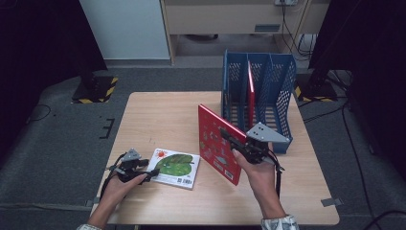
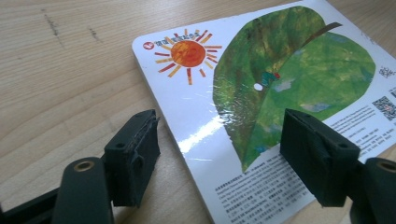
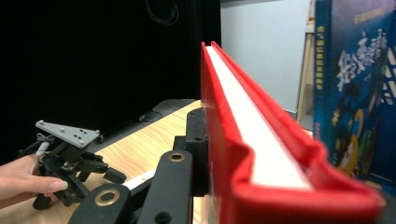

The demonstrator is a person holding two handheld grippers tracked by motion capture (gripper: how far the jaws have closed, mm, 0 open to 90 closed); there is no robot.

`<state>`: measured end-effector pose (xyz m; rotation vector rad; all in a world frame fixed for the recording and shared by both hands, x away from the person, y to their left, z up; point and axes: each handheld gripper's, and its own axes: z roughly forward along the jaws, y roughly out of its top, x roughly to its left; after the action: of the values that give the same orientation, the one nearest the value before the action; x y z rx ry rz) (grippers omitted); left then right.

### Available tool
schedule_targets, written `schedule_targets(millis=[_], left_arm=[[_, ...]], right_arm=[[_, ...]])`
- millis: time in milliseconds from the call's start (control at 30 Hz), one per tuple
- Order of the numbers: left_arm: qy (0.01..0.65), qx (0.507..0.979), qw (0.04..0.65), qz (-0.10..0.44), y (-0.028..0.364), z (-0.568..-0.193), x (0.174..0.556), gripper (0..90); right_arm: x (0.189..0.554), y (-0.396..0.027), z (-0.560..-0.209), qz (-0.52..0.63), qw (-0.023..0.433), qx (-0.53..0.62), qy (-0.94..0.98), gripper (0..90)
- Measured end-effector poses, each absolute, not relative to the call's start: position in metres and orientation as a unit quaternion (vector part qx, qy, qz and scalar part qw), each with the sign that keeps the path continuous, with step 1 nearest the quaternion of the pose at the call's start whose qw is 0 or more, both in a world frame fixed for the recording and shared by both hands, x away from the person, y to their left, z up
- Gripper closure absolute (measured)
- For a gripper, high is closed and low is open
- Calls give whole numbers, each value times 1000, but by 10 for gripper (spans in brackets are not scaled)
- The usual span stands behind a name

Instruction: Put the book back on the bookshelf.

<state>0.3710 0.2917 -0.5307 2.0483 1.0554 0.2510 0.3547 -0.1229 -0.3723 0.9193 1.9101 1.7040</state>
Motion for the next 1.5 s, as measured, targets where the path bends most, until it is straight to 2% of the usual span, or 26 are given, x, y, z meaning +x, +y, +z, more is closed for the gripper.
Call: schedule_targets(millis=[333, 500, 700, 900, 1500], left_arm=[[416, 814, 392, 100, 287, -529, 364, 237], [423, 810, 389, 117, 287, -527, 366, 119], [436, 792, 401, 145, 297, -522, 368, 61], [449, 779, 404, 168, 305, -521, 372, 42], [457, 779, 392, 177, 309, -522, 373, 41]], right_arm=[[347, -137, -371, 611, 216, 337, 684, 797], [343, -144, -370, 612, 217, 340, 680, 797], [339, -153, -370, 609, 220, 347, 679, 797], [331, -169, -369, 605, 226, 356, 676, 797], [313, -215, -364, 595, 246, 389, 659, 797]])
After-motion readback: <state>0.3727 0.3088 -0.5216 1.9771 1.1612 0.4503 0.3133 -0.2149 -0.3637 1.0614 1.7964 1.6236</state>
